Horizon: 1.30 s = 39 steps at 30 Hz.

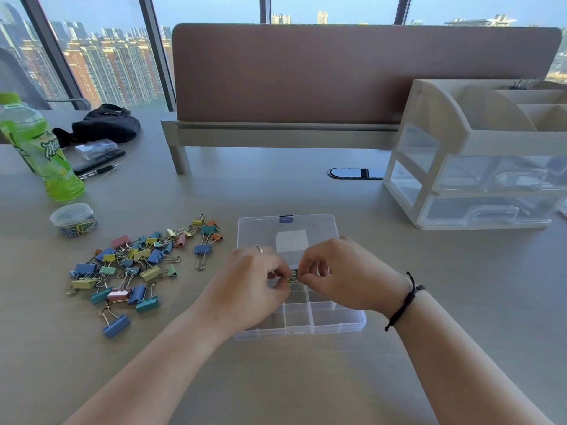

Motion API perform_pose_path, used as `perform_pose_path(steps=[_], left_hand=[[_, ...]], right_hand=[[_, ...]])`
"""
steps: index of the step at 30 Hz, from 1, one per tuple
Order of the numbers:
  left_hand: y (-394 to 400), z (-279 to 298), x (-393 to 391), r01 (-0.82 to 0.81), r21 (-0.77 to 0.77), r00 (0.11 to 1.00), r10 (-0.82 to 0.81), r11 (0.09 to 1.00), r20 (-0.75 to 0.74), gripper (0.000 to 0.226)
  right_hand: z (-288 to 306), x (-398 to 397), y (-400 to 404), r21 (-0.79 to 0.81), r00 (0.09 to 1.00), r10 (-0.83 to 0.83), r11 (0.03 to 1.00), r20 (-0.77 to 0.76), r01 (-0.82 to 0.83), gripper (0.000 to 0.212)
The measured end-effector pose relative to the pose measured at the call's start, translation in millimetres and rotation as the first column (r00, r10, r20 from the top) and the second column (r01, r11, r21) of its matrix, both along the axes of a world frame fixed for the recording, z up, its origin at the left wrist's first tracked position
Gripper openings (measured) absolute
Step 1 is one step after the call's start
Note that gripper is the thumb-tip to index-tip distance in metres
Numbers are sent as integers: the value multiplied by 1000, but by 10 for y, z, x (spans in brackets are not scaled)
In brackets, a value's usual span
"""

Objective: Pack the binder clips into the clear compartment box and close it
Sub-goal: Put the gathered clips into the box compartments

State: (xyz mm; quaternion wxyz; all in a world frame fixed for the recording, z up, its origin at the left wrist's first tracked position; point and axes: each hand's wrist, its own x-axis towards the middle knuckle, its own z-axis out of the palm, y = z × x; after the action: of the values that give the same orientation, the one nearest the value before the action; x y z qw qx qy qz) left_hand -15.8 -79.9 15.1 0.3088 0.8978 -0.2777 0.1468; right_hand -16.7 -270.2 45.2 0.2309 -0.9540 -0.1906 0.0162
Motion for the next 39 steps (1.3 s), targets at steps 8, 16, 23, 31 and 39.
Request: perform_pose_path(steps=[8, 16, 23, 31, 39], left_hand=[[-21, 34, -5, -9, 92, 1000, 7, 996, 25, 10], [3, 46, 9, 52, 121, 999, -52, 991, -6, 12], [63, 73, 36, 141, 179, 990, -142, 974, -5, 15], [73, 59, 36, 139, 159, 990, -142, 977, 8, 13], [80, 6, 23, 112, 108, 994, -113, 988, 1, 14]], right_hand=[[63, -54, 61, -186, 998, 25, 983, 63, -13, 17], [110, -93, 80, -315, 995, 51, 949, 90, -20, 25], [100, -70, 55, -111, 1000, -1, 994, 4, 1, 17], [93, -80, 84, -99, 1000, -26, 995, -13, 25, 16], [165, -125, 110, -198, 999, -34, 980, -13, 30, 16]])
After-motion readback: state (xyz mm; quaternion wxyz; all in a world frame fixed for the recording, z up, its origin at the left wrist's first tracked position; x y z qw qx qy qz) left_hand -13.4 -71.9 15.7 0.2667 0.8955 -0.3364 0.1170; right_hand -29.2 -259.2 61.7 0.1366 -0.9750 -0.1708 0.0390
